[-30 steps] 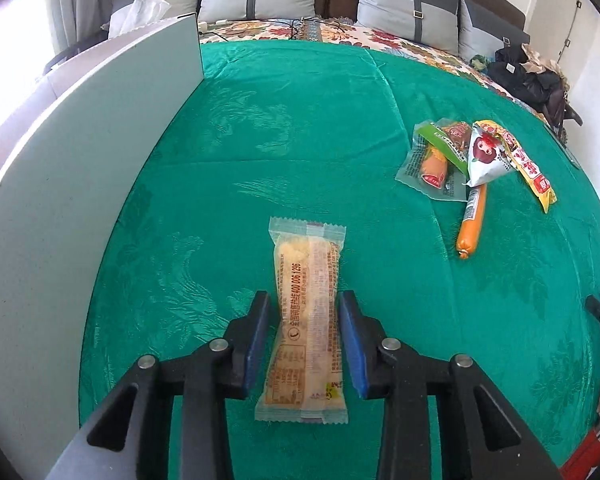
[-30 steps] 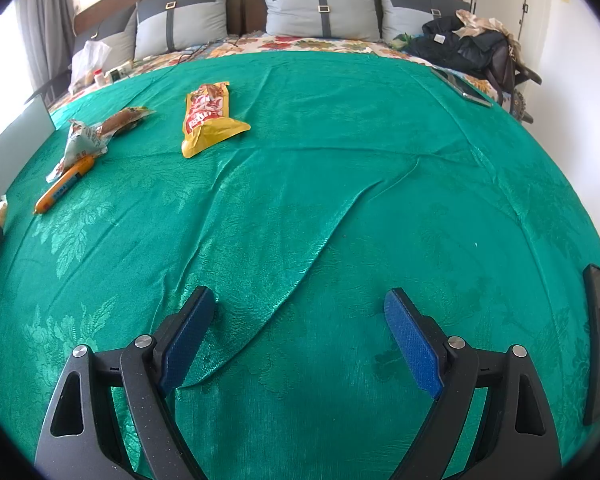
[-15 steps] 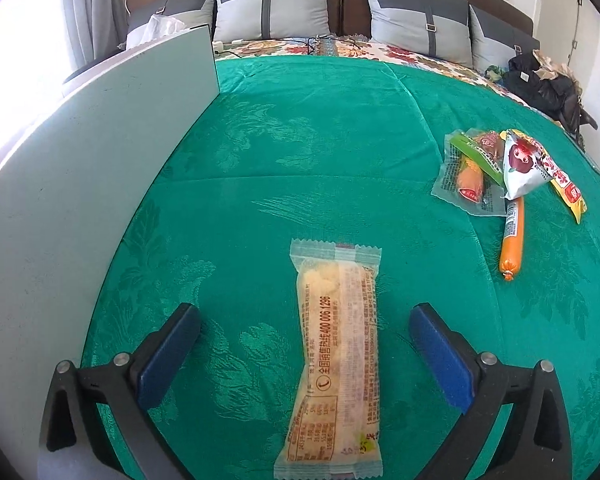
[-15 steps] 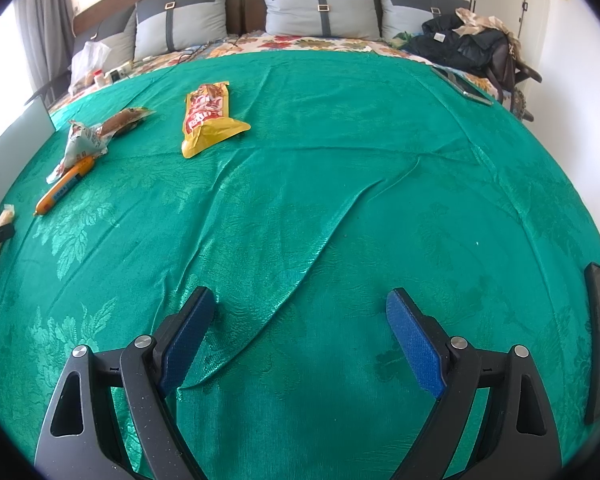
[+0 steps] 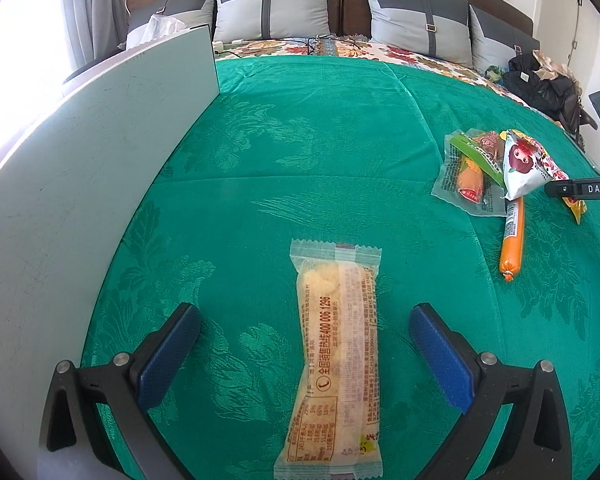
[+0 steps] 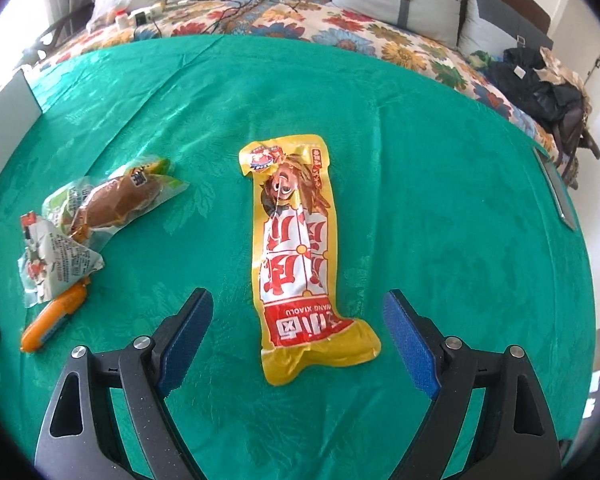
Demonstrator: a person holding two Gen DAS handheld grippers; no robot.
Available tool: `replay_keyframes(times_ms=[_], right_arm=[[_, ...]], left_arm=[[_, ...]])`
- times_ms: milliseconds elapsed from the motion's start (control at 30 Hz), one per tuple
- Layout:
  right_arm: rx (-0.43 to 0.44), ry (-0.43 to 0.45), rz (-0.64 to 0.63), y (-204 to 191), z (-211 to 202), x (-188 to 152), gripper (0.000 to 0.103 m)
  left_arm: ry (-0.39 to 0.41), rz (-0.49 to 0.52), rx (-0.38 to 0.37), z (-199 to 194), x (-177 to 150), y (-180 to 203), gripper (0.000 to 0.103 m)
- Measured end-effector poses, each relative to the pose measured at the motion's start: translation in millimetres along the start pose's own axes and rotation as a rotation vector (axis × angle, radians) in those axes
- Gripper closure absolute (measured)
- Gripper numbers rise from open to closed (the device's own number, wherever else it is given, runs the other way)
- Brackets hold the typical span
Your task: Organize snacks
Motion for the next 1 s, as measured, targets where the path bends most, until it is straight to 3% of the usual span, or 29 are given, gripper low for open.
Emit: replay_keyframes(times_ms=[33, 100, 200, 333, 500, 567, 600, 667, 733, 867, 933, 1000], right_arm=[[0.019, 0.015, 0.035, 3, -1, 2, 0.028], [0.08, -0.003, 0.097, 10, -4, 0, 0.058], [0.1, -0.005, 0.085, 11, -18, -19, 0.063], [0.319, -0.028, 0.162, 9, -52, -70, 0.063], [0.782, -0.157, 0.558, 32, -69, -155, 0.062], [0.866, -0.184, 0.752, 54, -62, -182, 0.059], [0.893, -0.177, 0.85, 67, -59, -192, 0.049], [0.848, -0.137, 0.974, 96, -58, -207, 0.041], [0.755, -0.094, 0.978, 115, -60, -214, 0.037], [0.504, 0.005, 0.757, 130, -81, -204, 0.037], [0.413, 0.045, 0.626, 125, -87, -192, 0.029], [0.295, 0.061, 0.502, 113, -88, -184, 0.028]], left_arm=[[0.0, 0.0, 0.0, 0, 1, 0, 0.0], [0.0, 0.0, -0.001, 0, 1, 0, 0.0], [0.0, 0.0, 0.0, 0, 1, 0, 0.0], [0.0, 0.0, 0.0, 0, 1, 0, 0.0], [0.0, 0.0, -0.001, 0, 1, 0, 0.0], [0.0, 0.0, -0.001, 0, 1, 0, 0.0], [0.0, 0.0, -0.001, 0, 1, 0, 0.0], [0.0, 0.0, -0.001, 0, 1, 0, 0.0], [0.0, 0.0, -0.001, 0, 1, 0, 0.0], [0.0, 0.0, -0.001, 0, 1, 0, 0.0], [0.0, 0.0, -0.001, 0, 1, 0, 0.0], [0.0, 0.0, -0.001, 0, 1, 0, 0.0]])
Point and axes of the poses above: each gripper's, at about its wrist camera, not at the fingertips, and z roughly the way its jaws point, y to its right, x to its top, the point moved 6 cm from there along z, roughly the way its jaws point, and after that the axes turned 9 degrees about -x, right-handed, at the moved point
